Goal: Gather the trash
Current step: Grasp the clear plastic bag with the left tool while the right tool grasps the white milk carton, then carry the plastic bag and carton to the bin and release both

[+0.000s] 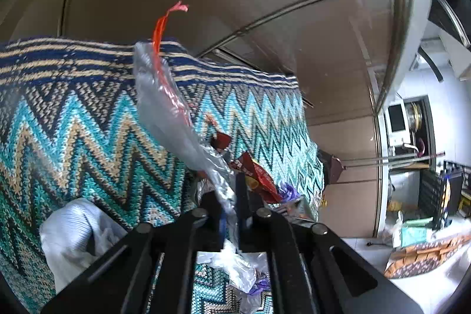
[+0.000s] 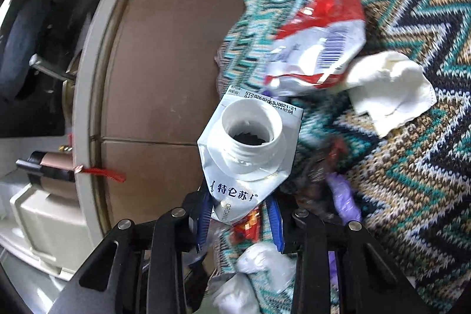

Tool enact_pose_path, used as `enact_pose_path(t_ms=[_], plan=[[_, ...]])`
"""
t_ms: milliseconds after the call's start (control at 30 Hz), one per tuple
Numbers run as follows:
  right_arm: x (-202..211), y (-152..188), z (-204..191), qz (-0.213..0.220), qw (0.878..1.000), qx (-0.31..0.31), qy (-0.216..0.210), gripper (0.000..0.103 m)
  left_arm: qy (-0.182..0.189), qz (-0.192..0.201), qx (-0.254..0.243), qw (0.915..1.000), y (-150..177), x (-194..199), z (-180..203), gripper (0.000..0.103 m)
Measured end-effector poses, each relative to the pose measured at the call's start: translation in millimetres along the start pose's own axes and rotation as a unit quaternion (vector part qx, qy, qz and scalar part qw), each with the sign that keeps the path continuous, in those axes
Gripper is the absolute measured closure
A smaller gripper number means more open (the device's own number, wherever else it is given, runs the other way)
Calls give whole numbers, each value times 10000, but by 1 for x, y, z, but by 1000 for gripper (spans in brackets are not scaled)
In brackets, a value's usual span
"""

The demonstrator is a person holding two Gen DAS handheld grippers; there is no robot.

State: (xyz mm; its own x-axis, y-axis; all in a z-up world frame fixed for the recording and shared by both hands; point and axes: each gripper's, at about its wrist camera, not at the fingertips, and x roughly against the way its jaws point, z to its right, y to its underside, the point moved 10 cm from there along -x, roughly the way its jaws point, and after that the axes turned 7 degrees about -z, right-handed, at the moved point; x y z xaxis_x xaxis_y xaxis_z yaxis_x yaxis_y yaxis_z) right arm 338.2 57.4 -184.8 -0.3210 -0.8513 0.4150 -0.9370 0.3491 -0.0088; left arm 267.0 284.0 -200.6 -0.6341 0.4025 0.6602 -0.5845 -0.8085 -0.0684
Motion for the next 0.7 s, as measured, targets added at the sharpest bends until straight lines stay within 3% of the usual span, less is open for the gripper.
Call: enact_pose_path(t_ms=[200, 433, 700], plan=[[29, 6, -37, 68, 9983, 554, -181, 70, 20, 265, -716, 9971, 9, 21, 38, 103], [101, 6, -71, 499, 9899, 1327, -68, 70, 85, 500, -1484, 9876, 35, 53, 91, 103], [212, -14, -37, 1240, 9791, 1545, 456, 70, 299, 191, -2397, 9702, 107, 47, 166, 103]])
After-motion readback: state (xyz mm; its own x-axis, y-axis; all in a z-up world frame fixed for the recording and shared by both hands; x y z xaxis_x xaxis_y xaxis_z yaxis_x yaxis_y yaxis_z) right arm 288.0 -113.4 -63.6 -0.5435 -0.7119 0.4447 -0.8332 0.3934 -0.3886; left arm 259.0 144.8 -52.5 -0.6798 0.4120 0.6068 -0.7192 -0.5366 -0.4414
